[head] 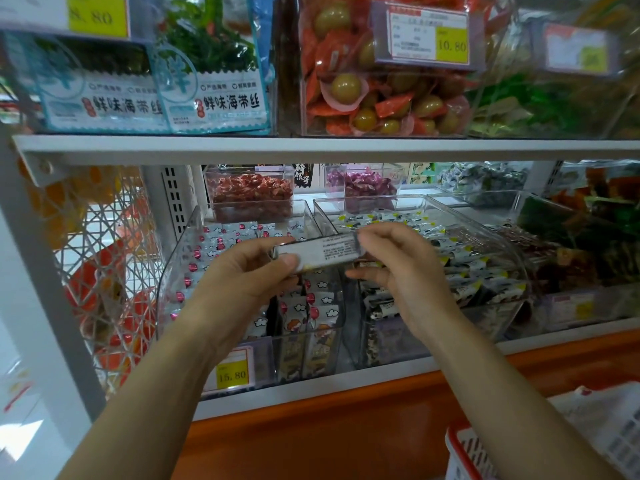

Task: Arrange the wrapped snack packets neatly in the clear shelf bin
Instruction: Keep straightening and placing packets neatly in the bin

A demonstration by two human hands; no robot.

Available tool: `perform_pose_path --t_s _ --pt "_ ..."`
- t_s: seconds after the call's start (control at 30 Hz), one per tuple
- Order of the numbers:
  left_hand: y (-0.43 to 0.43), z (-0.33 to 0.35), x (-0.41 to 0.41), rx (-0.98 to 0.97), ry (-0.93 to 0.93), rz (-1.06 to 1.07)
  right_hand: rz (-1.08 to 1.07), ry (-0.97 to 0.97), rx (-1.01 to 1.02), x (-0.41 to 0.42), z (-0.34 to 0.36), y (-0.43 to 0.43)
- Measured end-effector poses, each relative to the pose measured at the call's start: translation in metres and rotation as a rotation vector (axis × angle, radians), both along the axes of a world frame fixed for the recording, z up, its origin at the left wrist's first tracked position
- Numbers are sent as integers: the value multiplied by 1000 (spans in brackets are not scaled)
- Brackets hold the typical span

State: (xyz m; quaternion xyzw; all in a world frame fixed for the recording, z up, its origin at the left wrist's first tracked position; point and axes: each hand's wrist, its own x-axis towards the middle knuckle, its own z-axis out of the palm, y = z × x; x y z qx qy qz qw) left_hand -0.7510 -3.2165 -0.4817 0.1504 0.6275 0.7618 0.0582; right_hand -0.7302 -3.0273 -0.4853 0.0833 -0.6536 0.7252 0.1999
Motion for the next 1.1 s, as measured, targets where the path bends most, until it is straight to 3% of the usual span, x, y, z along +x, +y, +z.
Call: perform_pose_path --t_s 0.1,0.4,0.63,0.83,0.97,1.1 --pt "1 1 4 -161 74 50 -73 51 235 1 -2 -4" --pt "7 3 11 -454 331 118 -228 86 337 -2 -4 -6" --pt "13 4 10 -340 171 139 -236 132 368 -3 -7 -8" --pt "9 1 5 -273 139 220 -152 117 373 -1 -8 -10" --pt "9 0 4 -282 148 230 -180 106 382 -2 -7 -12" --pt "7 1 8 -440 249 70 -280 79 338 -5 -9 -8"
